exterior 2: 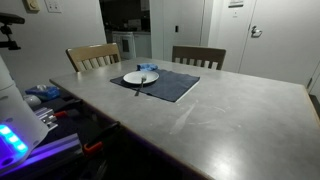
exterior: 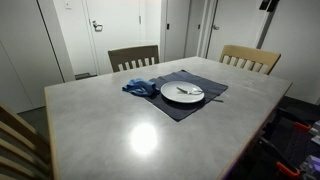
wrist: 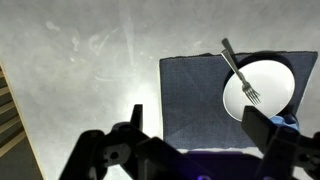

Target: Remove the fork from the white plate and place it on the placemat

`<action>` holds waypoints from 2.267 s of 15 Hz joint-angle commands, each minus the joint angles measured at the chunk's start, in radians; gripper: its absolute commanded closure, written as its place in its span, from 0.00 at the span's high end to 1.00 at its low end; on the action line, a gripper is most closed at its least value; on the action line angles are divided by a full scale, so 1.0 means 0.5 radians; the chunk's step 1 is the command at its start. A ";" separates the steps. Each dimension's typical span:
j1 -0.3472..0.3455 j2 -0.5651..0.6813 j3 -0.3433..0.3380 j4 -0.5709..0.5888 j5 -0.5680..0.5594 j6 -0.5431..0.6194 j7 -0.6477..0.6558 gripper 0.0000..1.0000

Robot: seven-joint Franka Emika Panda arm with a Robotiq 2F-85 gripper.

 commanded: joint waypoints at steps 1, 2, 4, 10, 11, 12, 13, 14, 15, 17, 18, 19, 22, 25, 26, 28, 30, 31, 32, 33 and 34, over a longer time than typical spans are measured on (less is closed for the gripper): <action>-0.019 0.058 0.058 0.018 -0.016 -0.003 -0.009 1.00; -0.016 0.064 0.067 0.019 -0.017 -0.006 -0.011 1.00; -0.009 0.079 0.094 0.017 -0.033 0.002 -0.016 1.00; 0.050 0.194 0.126 0.057 -0.028 0.019 -0.098 1.00; 0.066 0.226 0.125 0.068 -0.020 0.028 -0.118 1.00; 0.082 0.251 0.121 0.077 -0.010 0.037 -0.144 1.00; 0.097 0.281 0.121 0.092 -0.002 0.046 -0.165 1.00; 0.113 0.323 0.120 0.121 0.009 0.056 -0.191 1.00; 0.127 0.361 0.123 0.145 0.018 0.065 -0.210 1.00; 0.162 0.456 0.130 0.223 0.047 0.086 -0.259 1.00; 0.176 0.499 0.136 0.263 0.064 0.087 -0.284 1.00; 0.188 0.543 0.141 0.302 0.076 0.092 -0.303 1.00; 0.169 0.490 0.169 0.263 0.080 0.091 -0.284 1.00; 0.168 0.520 0.176 0.284 0.088 0.092 -0.289 1.00; 0.167 0.511 0.176 0.282 0.088 0.091 -0.289 1.00; 0.166 0.507 0.175 0.282 0.088 0.091 -0.289 1.00; 0.162 0.529 0.205 0.297 0.019 0.030 -0.251 1.00; 0.167 0.553 0.220 0.311 -0.001 -0.002 -0.242 1.00; 0.174 0.584 0.241 0.323 -0.025 -0.040 -0.217 1.00; 0.186 0.618 0.269 0.325 -0.047 -0.072 -0.196 1.00; 0.194 0.645 0.296 0.331 -0.073 -0.103 -0.180 1.00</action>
